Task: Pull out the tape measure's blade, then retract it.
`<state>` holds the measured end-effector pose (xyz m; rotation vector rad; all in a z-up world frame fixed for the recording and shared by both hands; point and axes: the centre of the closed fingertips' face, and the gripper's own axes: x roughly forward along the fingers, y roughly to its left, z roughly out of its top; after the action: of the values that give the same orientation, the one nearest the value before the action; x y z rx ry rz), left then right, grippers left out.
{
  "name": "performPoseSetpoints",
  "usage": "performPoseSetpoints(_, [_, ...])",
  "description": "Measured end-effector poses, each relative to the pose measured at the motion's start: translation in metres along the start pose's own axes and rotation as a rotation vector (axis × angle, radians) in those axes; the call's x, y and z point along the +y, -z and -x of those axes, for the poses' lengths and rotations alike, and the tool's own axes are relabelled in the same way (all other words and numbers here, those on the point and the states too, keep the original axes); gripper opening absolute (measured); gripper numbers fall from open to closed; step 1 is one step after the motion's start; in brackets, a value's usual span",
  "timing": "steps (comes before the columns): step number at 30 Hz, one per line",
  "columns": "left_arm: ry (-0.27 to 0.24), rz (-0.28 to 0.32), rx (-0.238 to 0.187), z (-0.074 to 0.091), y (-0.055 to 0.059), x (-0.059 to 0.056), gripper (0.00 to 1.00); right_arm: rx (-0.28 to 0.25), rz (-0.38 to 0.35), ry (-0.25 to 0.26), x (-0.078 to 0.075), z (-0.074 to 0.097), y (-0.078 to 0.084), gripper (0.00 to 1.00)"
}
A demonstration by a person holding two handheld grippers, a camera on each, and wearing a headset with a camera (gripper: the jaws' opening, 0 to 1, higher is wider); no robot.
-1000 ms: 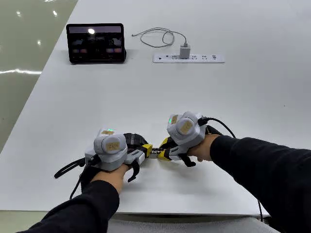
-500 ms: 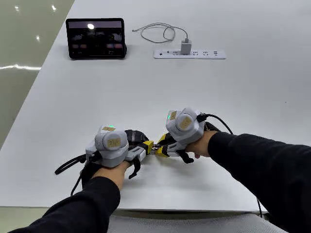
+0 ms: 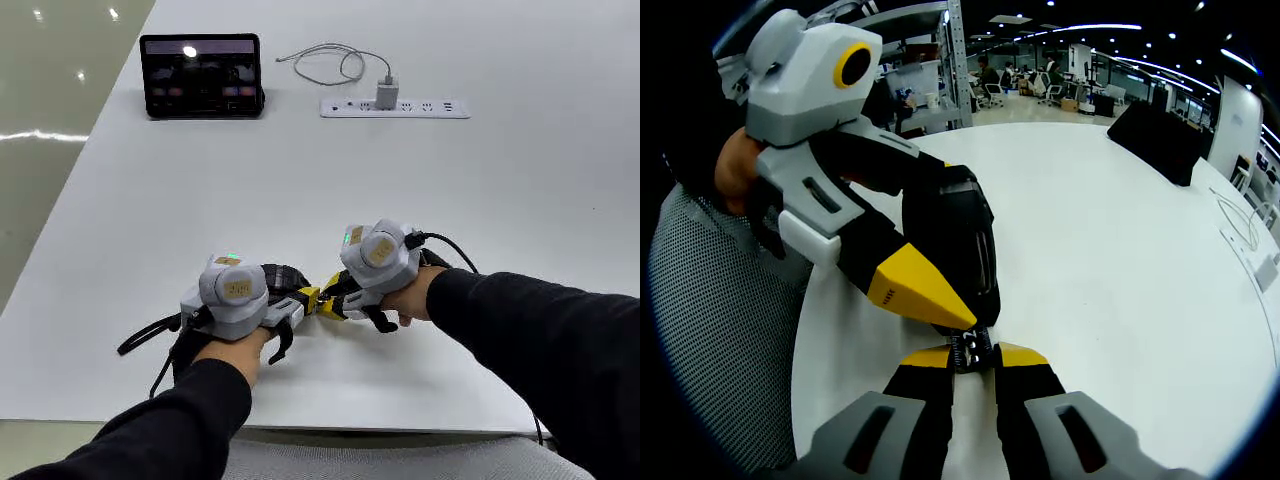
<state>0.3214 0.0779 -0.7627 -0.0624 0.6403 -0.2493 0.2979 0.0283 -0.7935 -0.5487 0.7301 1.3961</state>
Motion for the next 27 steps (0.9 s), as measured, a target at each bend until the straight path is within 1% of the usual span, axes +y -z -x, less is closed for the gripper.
performPoseSetpoints(10, [0.003, 0.007, 0.001, 0.0003, -0.0004, 0.0000, 0.60, -0.001, 0.005, -0.004, 0.0010, -0.0037, -0.0054, 0.11])
performPoseSetpoints(15, [0.005, 0.007, 0.002, 0.0007, -0.0005, 0.0003, 0.60, -0.007, 0.007, -0.011, 0.0004, -0.0039, -0.0051, 0.11])
performPoseSetpoints(24, [0.004, 0.005, -0.001, 0.0012, -0.0002, 0.0003, 0.60, -0.012, 0.011, -0.007, 0.0008, -0.0025, -0.0027, 0.12])
performPoseSetpoints(25, [0.004, 0.005, -0.001, 0.0012, -0.0002, 0.0003, 0.60, -0.011, 0.020, -0.004, 0.0012, -0.0023, -0.0023, 0.12])
performPoseSetpoints(26, [0.004, 0.005, -0.001, 0.0012, -0.0001, 0.0003, 0.60, -0.015, 0.054, 0.004, 0.0012, -0.0019, -0.0025, 0.12])
performPoseSetpoints(27, [0.004, 0.005, -0.001, 0.0012, -0.0001, 0.0003, 0.60, -0.016, 0.046, 0.003, 0.0015, -0.0021, -0.0021, 0.12])
